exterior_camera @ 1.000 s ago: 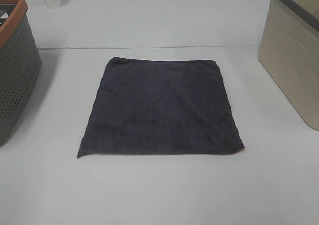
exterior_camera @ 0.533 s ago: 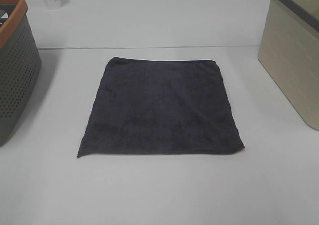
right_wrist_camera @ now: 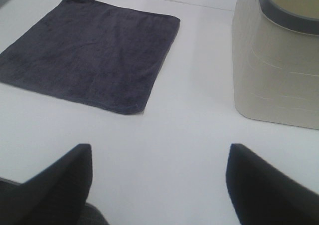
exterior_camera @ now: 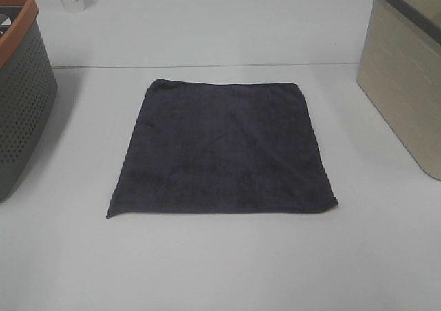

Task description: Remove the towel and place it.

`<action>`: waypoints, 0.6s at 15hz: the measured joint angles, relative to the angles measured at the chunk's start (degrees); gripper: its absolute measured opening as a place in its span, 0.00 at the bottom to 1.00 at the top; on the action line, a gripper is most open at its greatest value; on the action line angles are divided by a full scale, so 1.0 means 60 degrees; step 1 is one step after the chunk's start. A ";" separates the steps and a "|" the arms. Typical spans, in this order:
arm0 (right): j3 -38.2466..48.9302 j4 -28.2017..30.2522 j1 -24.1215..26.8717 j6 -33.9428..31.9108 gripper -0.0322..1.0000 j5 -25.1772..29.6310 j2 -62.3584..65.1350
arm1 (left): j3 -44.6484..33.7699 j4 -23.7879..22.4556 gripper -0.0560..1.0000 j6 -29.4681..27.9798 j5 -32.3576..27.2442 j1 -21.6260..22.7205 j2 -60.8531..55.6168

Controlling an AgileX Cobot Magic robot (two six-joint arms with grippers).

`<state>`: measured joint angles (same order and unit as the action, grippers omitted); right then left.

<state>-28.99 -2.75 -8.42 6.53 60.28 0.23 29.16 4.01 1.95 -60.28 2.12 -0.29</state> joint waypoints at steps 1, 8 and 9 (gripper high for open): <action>0.0000 0.0000 0.0000 0.0000 0.75 0.0000 0.0000 | 0.0000 0.0000 0.80 0.0000 0.0000 0.0000 0.0000; 0.0000 0.0000 0.0000 0.0000 0.75 0.0000 0.0000 | 0.0000 -0.0010 0.80 0.0000 0.0000 0.0000 0.0000; 0.0000 0.0000 0.0000 0.0000 0.75 0.0000 0.0000 | 0.0000 -0.0010 0.80 0.0000 0.0000 0.0000 0.0000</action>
<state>-28.99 -2.75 -8.42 6.53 60.28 0.23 29.16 3.95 1.95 -60.28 2.12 -0.29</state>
